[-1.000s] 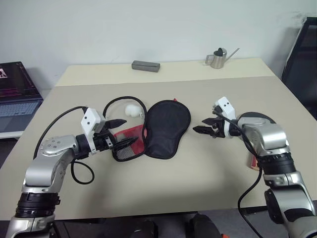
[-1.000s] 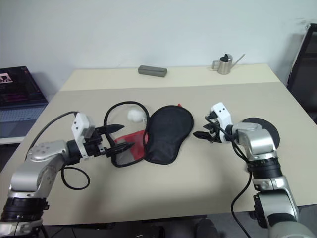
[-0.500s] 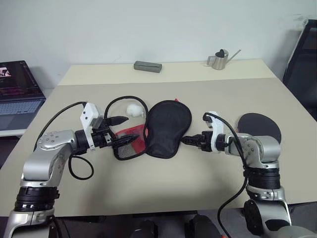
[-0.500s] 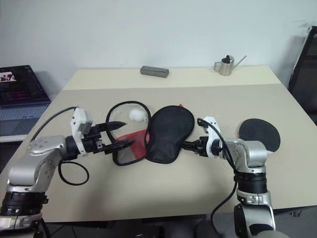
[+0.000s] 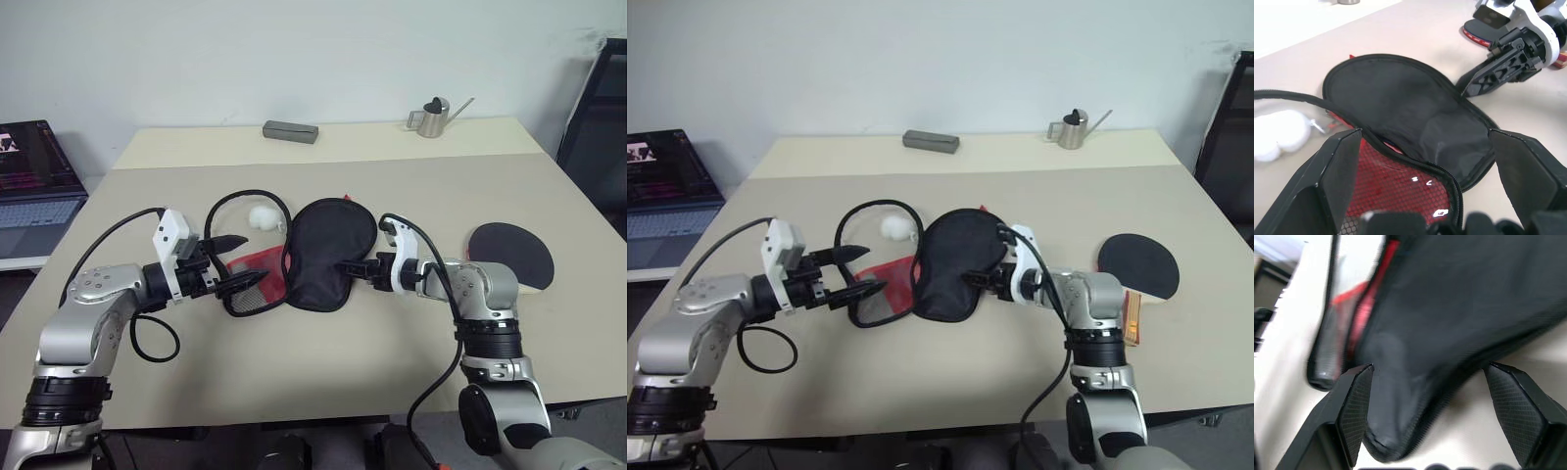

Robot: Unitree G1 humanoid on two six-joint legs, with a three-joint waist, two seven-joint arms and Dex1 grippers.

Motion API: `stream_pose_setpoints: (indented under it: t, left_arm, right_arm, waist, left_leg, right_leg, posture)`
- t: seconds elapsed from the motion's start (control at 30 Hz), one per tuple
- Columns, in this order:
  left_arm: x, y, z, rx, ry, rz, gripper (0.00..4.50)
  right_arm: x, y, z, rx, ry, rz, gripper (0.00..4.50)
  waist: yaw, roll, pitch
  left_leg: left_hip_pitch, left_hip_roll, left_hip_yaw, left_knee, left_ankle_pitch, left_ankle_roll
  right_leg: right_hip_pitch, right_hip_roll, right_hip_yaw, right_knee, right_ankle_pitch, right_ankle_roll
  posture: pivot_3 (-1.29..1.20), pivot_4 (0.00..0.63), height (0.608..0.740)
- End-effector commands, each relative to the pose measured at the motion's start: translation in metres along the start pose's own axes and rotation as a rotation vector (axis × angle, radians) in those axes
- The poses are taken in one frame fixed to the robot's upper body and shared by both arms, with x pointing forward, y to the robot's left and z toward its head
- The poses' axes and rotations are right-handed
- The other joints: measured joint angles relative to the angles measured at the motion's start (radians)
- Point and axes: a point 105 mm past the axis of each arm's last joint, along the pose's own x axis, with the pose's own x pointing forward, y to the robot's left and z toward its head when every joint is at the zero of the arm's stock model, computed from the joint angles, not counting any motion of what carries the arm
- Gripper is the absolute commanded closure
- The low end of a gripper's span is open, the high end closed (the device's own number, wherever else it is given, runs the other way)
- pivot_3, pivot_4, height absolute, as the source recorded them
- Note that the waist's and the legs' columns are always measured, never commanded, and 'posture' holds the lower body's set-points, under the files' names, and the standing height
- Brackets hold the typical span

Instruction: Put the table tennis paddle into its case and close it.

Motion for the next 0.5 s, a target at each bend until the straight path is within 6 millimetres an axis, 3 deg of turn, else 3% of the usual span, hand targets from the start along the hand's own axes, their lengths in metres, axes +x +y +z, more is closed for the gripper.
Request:
stream_pose_setpoints:
  t: [0.03, 0.33, 0.43, 0.5]
  left_arm:
    - [-0.004, 0.000, 0.013, 0.039, -0.034, 0.010, 0.00]
    - [-0.003, 0.000, 0.012, 0.039, -0.039, 0.019, 0.00]
    - [-0.003, -0.001, 0.011, 0.039, -0.038, 0.022, 0.00]
    - [-0.003, -0.001, 0.010, 0.041, -0.034, 0.022, 0.00]
  right_arm:
    - [0.005, 0.011, 0.010, -0.020, -0.041, 0.032, 0.64]
    - [0.010, 0.005, 0.000, -0.032, -0.020, 0.004, 0.64]
    - [0.010, 0.005, -0.005, -0.034, -0.013, 0.001, 1.26]
    - [0.011, 0.005, -0.007, -0.035, -0.010, -0.002, 1.94]
  waist:
    - [0.000, 0.000, 0.000]
    - [0.000, 0.000, 0.000]
    - [-0.001, 0.000, 0.000]
    - [-0.001, 0.000, 0.000]
  left_leg:
    - [0.000, 0.000, 0.000, 0.000, 0.000, 0.000]
    - [0.000, 0.000, 0.000, 0.000, 0.000, 0.000]
    - [0.000, 0.000, 0.000, 0.000, 0.000, 0.000]
    - [0.000, 0.000, 0.000, 0.000, 0.000, 0.000]
  right_leg:
    - [0.000, 0.000, 0.000, 0.000, 0.000, 0.000]
    - [0.000, 0.000, 0.000, 0.000, 0.000, 0.000]
    - [0.000, 0.000, 0.000, 0.000, 0.000, 0.000]
    - [0.000, 0.001, 0.000, 0.000, 0.000, 0.000]
  posture:
    - [0.00, 0.150, 0.740]
    - [0.00, 0.150, 0.740]
    - [0.00, 0.150, 0.740]
    - [0.00, 0.150, 0.740]
